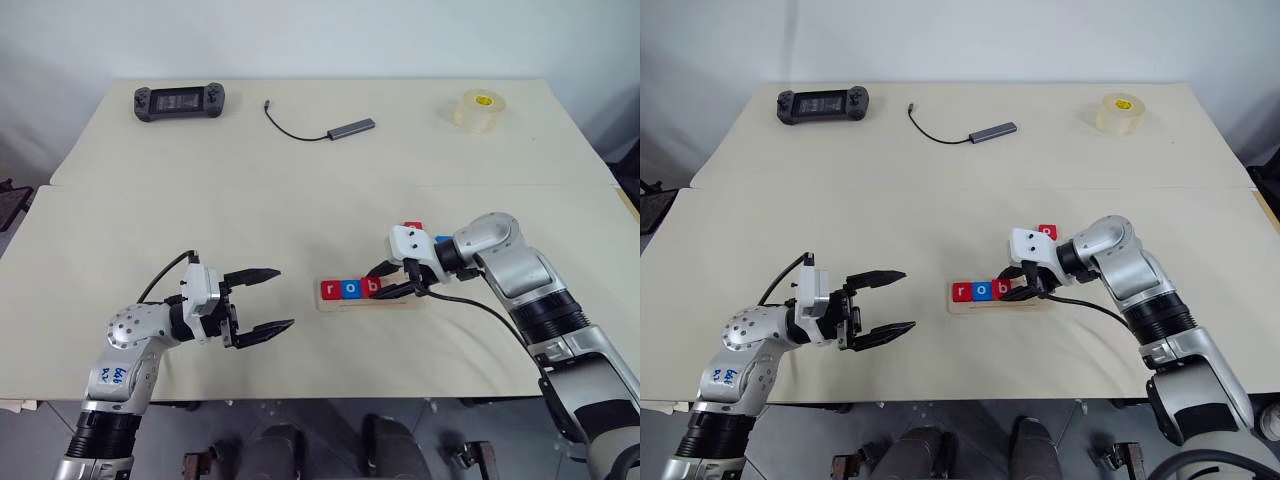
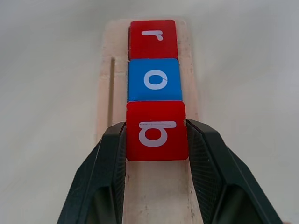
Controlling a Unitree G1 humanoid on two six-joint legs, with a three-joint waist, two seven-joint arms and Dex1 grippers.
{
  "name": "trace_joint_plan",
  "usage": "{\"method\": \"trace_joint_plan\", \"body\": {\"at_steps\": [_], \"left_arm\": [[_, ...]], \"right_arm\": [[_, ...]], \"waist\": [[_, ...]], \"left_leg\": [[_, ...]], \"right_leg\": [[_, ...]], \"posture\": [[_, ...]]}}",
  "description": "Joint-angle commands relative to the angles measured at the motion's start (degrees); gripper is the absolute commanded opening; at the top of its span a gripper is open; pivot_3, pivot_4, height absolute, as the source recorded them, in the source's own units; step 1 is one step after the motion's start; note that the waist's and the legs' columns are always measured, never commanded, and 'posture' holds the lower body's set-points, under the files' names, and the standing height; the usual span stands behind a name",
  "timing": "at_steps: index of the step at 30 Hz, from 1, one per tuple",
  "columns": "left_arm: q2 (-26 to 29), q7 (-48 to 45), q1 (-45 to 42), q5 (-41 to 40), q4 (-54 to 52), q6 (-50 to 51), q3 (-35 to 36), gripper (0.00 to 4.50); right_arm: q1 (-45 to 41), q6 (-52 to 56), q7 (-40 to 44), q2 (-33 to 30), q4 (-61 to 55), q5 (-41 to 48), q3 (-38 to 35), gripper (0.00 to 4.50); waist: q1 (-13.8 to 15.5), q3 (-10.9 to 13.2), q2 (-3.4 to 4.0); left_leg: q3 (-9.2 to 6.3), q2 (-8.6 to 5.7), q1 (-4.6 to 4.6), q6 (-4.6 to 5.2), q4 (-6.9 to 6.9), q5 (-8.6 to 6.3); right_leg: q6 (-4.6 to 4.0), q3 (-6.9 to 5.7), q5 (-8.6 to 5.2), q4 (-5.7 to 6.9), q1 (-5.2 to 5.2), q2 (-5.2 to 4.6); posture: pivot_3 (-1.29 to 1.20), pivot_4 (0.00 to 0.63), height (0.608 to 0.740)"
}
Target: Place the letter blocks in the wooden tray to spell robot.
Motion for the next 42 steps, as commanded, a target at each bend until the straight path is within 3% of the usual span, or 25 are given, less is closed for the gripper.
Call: {"method": "trace_joint_plan", "body": {"at_steps": [1,8,13,17,21,27,31,35,39,42], "left_arm": [[0.4,0.5,0.7,-0.9,-2.3,-0.4,1.2,4.50],[0.6,0.9,1.0,-1.0,-2.4,-0.4,1.2,4.50],[0.6,0.4,0.7,-1.0,-1.7,-0.7,1.1,4.50],[0.3,-0.1,-0.1,-0.9,-0.2,-1.0,0.9,4.50],[-0.1,-0.5,-1.7,-0.8,2.1,-1.1,0.8,4.50],[-0.3,-1.3,-5.4,-1.2,6.6,0.4,0.7,4.50],[-0.2,-0.5,-7.6,-0.6,8.9,2.0,0.8,4.50],[-0.2,-0.9,-7.9,-0.5,9.7,1.8,0.7,4.50],[-0.3,-1.6,-6.8,-0.1,8.4,0.6,0.2,4.50],[-0.2,-2.1,-6.0,0.0,7.2,-0.2,-0.1,4.50]], "right_arm": [[-1.4,-0.7,-0.4,0.1,0.1,-0.2,-0.7,2.22],[-0.5,2.6,2.0,-3.5,-5.8,3.7,-4.6,4.47],[5.8,7.0,0.4,-9.4,-12.8,9.0,-12.6,4.47],[18.0,6.7,-6.8,-12.2,-17.5,12.1,-24.6,4.47],[31.7,-2.2,-18.5,-7.6,-19.7,13.9,-39.9,4.47],[47.4,-8.7,-29.0,2.2,-25.2,18.8,-52.8,4.47],[55.2,-5.5,-31.7,4.7,-27.6,21.4,-55.1,4.47],[57.0,-7.1,-35.4,6.0,-27.9,21.7,-54.9,4.47],[52.1,-7.9,-36.8,4.0,-26.0,19.9,-51.3,4.47],[44.9,-2.4,-37.4,0.8,-24.9,20.6,-47.5,4.47]], "waist": [[0.0,0.0,0.00],[0.1,0.0,0.00],[0.4,0.0,-0.01],[0.9,0.0,-0.01],[1.6,0.0,-0.01],[1.6,0.0,0.00],[1.5,0.0,0.03],[1.1,0.0,0.05],[0.5,0.0,0.06],[0.1,0.0,0.08]], "left_leg": [[0.00,0.00,0.01,0.00,0.00,0.00],[0.00,0.00,0.01,0.00,0.00,0.00],[-0.03,0.00,-0.01,0.00,-0.02,0.00],[-0.07,0.00,-0.01,0.00,-0.04,-0.01],[0.02,0.00,0.01,-0.01,-0.05,-0.01],[0.11,0.01,0.14,-0.01,-0.04,0.00],[0.14,-0.02,0.17,0.01,-0.02,0.01],[0.18,0.01,0.21,0.02,-0.03,0.01],[0.20,0.02,0.26,0.01,-0.02,0.02],[0.22,0.02,0.29,0.03,-0.02,0.03]], "right_leg": [[0.00,0.01,0.00,0.00,0.00,0.00],[0.00,0.00,0.00,0.00,0.00,0.00],[0.00,-0.03,0.00,-0.03,0.01,-0.01],[0.00,-0.09,0.00,-0.11,0.08,-0.02],[0.00,-0.05,0.00,-0.07,0.07,-0.01],[0.02,0.06,0.01,0.02,0.11,0.04],[0.02,0.14,0.01,0.08,0.12,0.05],[0.02,0.21,0.01,0.08,0.11,0.06],[0.02,0.25,0.01,0.13,0.11,0.06],[0.02,0.29,0.01,0.20,0.10,0.03]], "posture": [[0.00,0.150,0.740],[0.00,0.150,0.740],[0.00,0.150,0.740],[0.00,0.150,0.740],[0.00,0.150,0.740],[0.00,0.150,0.740],[0.00,0.150,0.740],[0.00,0.150,0.740],[0.00,0.150,0.740],[0.00,0.150,0.740]]}}
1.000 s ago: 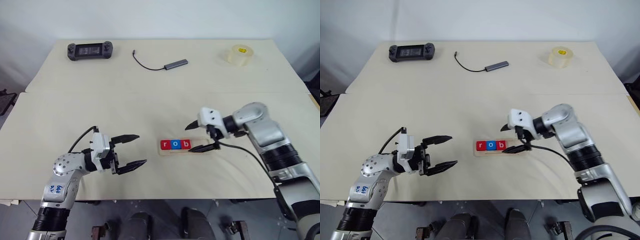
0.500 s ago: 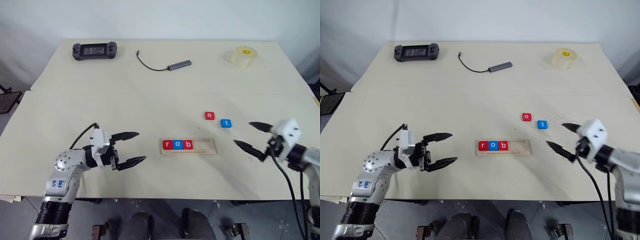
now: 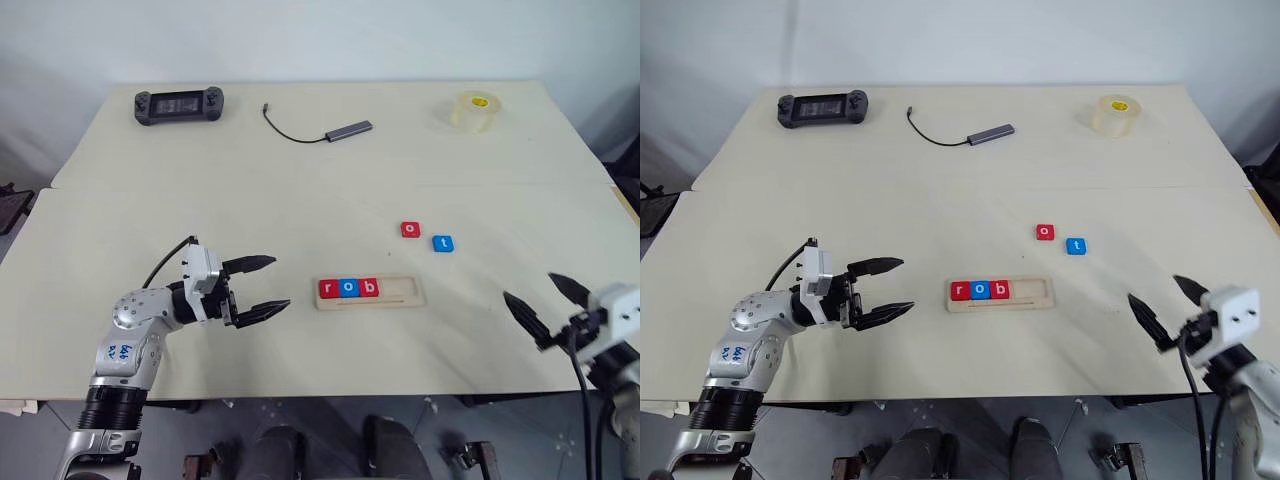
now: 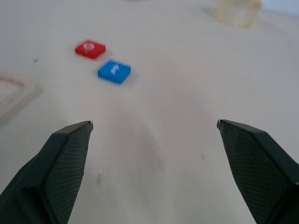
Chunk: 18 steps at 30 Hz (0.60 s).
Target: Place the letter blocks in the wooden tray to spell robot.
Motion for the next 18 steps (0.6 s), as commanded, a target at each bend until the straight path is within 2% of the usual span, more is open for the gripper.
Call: {"method": "trace_joint_plan", "body": {"at_steps": [1,5,11,18], "left_arm": [[0.2,-0.6,0.6,-0.2,-2.5,-1.3,0.2,4.50],[0.1,0.3,1.1,0.1,-3.2,-1.8,0.4,4.50],[-0.2,2.0,2.7,0.6,-5.2,-1.8,0.2,4.50],[-0.1,3.7,4.2,0.5,-7.1,-1.7,0.6,4.50]], "right_arm": [[-6.6,6.1,-0.8,-4.1,0.0,1.3,3.3,4.47],[-17.8,19.6,-0.2,-9.0,2.5,1.4,11.4,4.47],[-31.4,28.3,-1.0,-10.7,9.6,-2.6,20.8,4.47],[-35.4,30.4,0.0,-11.1,10.9,-3.3,23.3,4.47]], "waist": [[0.0,0.0,0.01],[0.0,0.0,0.01],[0.2,0.0,0.01],[0.3,0.0,0.01]], "left_leg": [[-0.01,0.00,-0.01,0.00,0.00,0.00],[-0.08,0.03,-0.06,0.00,0.01,0.01],[-0.20,-0.04,-0.23,0.01,0.01,0.01],[-0.21,-0.06,-0.29,0.02,-0.05,0.01]], "right_leg": [[0.00,0.00,0.00,0.01,-0.01,0.00],[-0.03,-0.07,-0.01,-0.03,-0.02,-0.01],[-0.03,-0.16,-0.01,-0.13,-0.07,-0.06],[-0.03,-0.25,-0.01,-0.19,-0.10,-0.07]], "posture": [[0.00,0.150,0.740],[0.00,0.150,0.740],[0.00,0.150,0.740],[0.00,0.150,0.740]]}}
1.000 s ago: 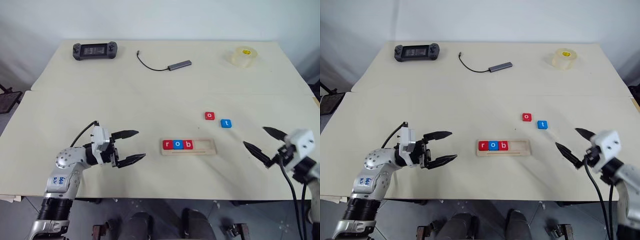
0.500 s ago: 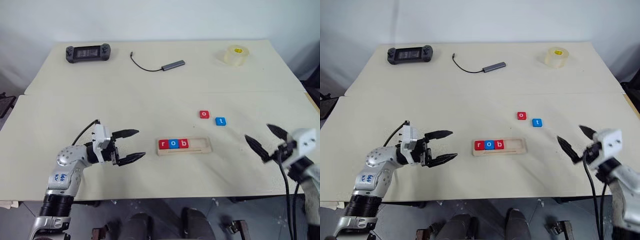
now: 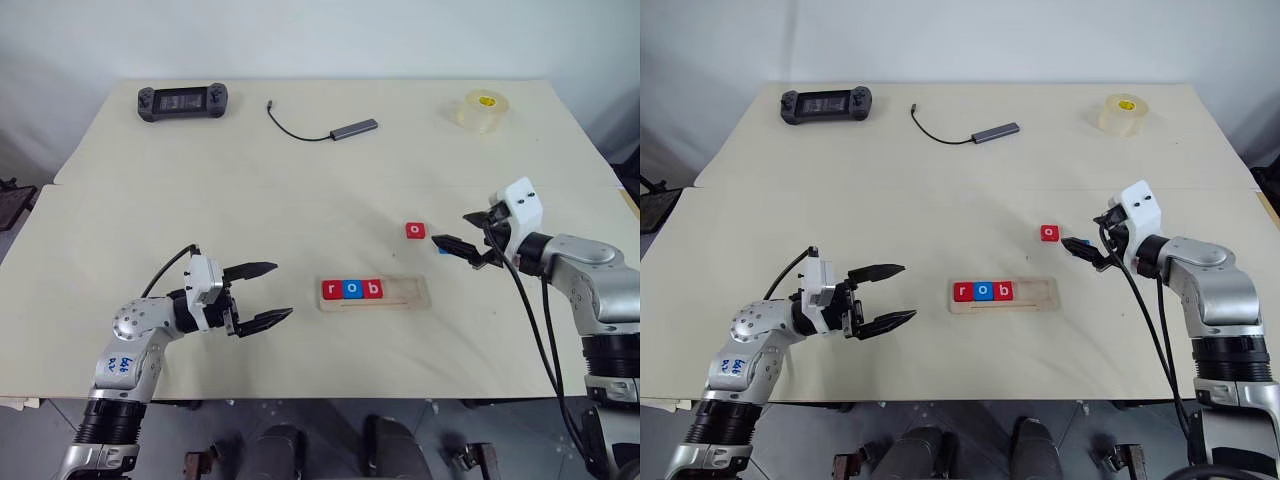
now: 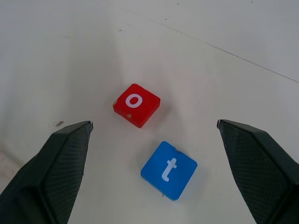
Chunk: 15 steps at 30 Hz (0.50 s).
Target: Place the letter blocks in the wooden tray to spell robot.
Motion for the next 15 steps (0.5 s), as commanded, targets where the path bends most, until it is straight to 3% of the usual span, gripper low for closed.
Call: {"method": "trace_joint_plan", "body": {"at_steps": [1,9,15], "left_arm": [[0.1,0.9,1.0,-0.4,-3.0,-0.6,1.0,4.50],[0.2,1.4,1.0,-0.5,-3.2,-0.7,0.8,4.50],[-0.2,1.4,0.1,-0.2,-2.6,-1.0,0.3,4.50]], "right_arm": [[-0.4,1.0,0.7,-1.3,-2.5,0.1,-0.3,4.47],[-2.2,5.4,-1.4,-0.5,-4.9,0.1,0.3,4.47],[-9.2,17.2,-10.6,6.6,-2.8,-0.3,1.8,4.47]], "waist": [[-0.1,0.0,0.00],[-0.2,0.0,0.00],[-0.4,0.0,0.00]], "left_leg": [[0.01,0.00,0.00,0.00,-0.01,0.00],[0.03,0.01,0.01,0.00,0.01,0.00],[0.05,0.09,0.03,-0.03,0.01,0.00]], "right_leg": [[0.00,0.00,0.00,0.00,0.00,0.00],[0.00,0.01,0.00,0.01,0.00,0.01],[0.00,0.03,0.00,0.04,-0.04,0.08]], "posture": [[0.00,0.150,0.740],[0.00,0.150,0.740],[0.00,0.150,0.740]]}}
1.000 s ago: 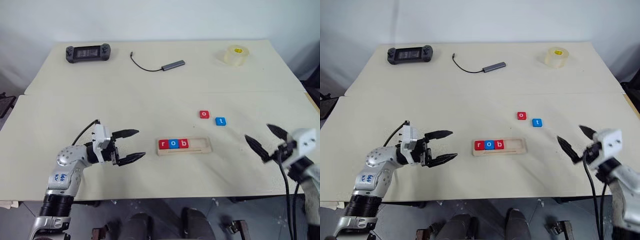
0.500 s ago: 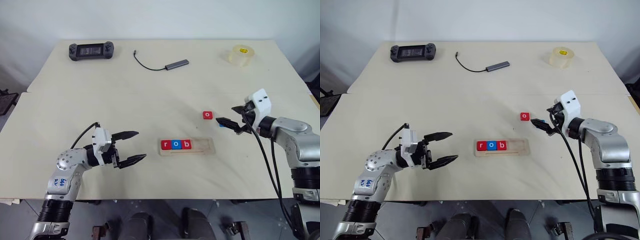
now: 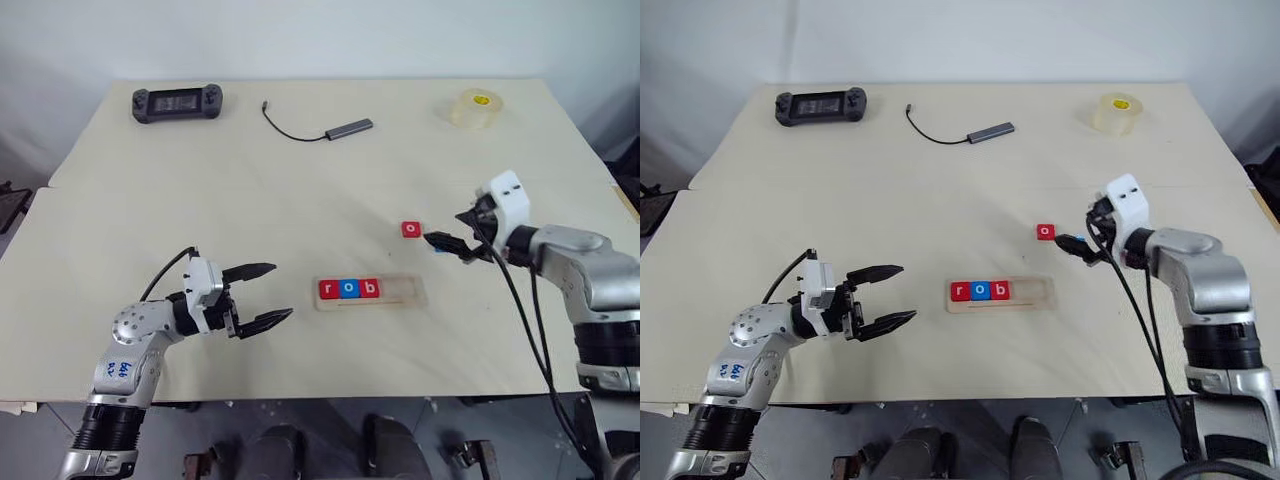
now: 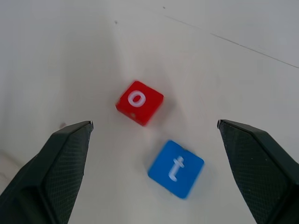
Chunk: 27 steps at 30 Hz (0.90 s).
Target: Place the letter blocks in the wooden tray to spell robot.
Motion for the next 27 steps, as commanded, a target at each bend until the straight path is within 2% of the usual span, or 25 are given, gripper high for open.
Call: {"method": "trace_joint_plan", "body": {"at_steps": [1,10,13,20,23,27], "left_arm": [[-0.1,0.0,-0.4,-0.3,-1.7,-0.9,0.3,4.50],[0.0,0.4,-0.2,-0.4,-2.5,-0.7,0.7,4.50],[0.2,0.5,0.3,-0.5,-3.0,-0.7,0.9,4.50],[0.1,0.9,0.7,-0.5,-3.6,-0.4,0.9,4.50],[-0.1,0.7,0.2,-0.5,-3.3,-0.3,0.5,4.50],[-0.4,-0.6,-1.2,-0.8,-2.0,-0.5,0.0,4.50]], "right_arm": [[-3.2,4.1,-5.7,4.0,1.4,-0.2,-1.5,4.47],[-6.4,5.5,-16.4,12.9,8.1,-5.4,0.6,4.47],[-6.5,5.8,-18.4,15.1,8.2,-6.2,0.6,3.87],[-6.5,4.2,-19.2,15.5,7.6,-7.3,-0.4,1.52],[-6.3,4.3,-18.8,14.8,4.1,-6.5,-1.6,1.52],[-4.5,14.3,-18.4,13.2,-9.0,-1.3,-7.4,1.52]], "waist": [[0.0,0.0,0.00],[0.0,0.0,0.00],[-0.1,0.0,0.00],[-0.2,0.0,0.00],[-0.3,0.0,0.00],[0.1,0.0,0.01]], "left_leg": [[0.01,0.00,0.00,0.00,0.00,0.00],[-0.02,-0.14,-0.05,0.02,-0.03,0.01],[0.01,-0.11,-0.04,0.02,-0.03,0.01],[0.05,-0.11,-0.02,0.01,-0.04,0.01],[0.08,-0.11,-0.02,0.01,-0.04,0.01],[0.11,-0.11,-0.13,0.02,-0.05,0.01]], "right_leg": [[0.00,0.00,0.00,0.01,-0.01,0.00],[0.00,0.03,0.00,0.10,-0.10,-0.06],[0.00,0.05,0.00,0.17,-0.14,-0.03],[-0.01,0.11,-0.01,0.27,-0.21,-0.02],[-0.01,0.13,-0.01,0.28,-0.23,-0.02],[-0.01,0.16,-0.01,0.32,-0.40,-0.03]], "posture": [[0.00,0.150,0.740],[0.00,0.150,0.740],[0.00,0.150,0.740],[0.00,0.150,0.740],[0.00,0.150,0.740],[0.00,0.150,0.740]]}}
